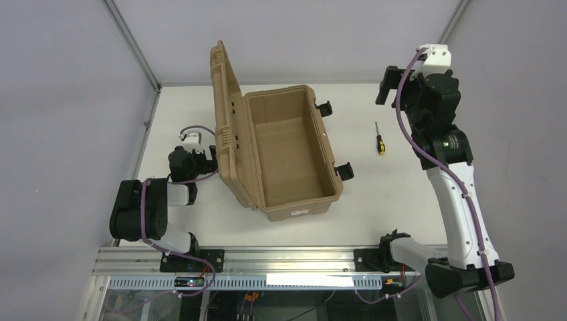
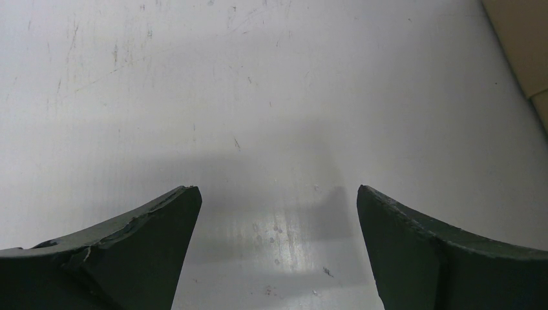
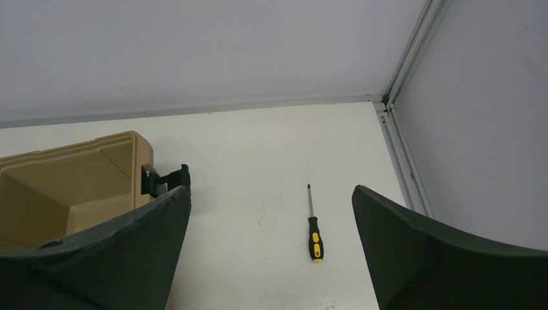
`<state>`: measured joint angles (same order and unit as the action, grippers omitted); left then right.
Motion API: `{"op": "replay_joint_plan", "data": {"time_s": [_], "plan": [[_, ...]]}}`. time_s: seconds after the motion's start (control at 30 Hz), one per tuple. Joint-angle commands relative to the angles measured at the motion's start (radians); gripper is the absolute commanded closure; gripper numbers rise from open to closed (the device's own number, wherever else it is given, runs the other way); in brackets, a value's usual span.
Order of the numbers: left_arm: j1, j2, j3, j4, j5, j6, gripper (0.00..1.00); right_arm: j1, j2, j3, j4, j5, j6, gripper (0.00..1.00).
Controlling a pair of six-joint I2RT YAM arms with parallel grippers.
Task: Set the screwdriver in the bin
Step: Pick up the screwdriver from the center of the board.
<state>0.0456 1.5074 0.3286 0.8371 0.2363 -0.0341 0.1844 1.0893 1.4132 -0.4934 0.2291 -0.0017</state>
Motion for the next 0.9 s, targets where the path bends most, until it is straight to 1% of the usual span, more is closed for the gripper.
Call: {"op": "replay_joint_plan", "data": {"time_s": [0.0,0.13,0.27,0.53,0.73,0.87], "plan": [[0.002,0.002,0.02,0.042,0.005,0.01,0.01,-0.005,0.045,0.17,-0.123,0.013,-0.05,0.01],[0.002,0.002,0.018,0.042,0.005,0.01,0.01,-0.005,0.094,0.304,-0.201,0.011,-0.065,0.01],[0.004,0.002,0.018,0.042,0.006,0.01,0.01,-0.005,0.147,0.401,-0.258,0.021,-0.075,0.01],[0.005,0.0,0.018,0.043,0.006,0.01,0.01,-0.028,0.282,0.516,-0.356,0.001,-0.06,0.01],[0.005,0.002,0.018,0.043,0.006,0.01,0.01,-0.08,0.389,0.541,-0.375,-0.044,-0.015,0.01],[0.004,0.002,0.018,0.043,0.006,0.01,0.01,-0.116,0.458,0.518,-0.373,-0.077,0.012,0.01]]}}
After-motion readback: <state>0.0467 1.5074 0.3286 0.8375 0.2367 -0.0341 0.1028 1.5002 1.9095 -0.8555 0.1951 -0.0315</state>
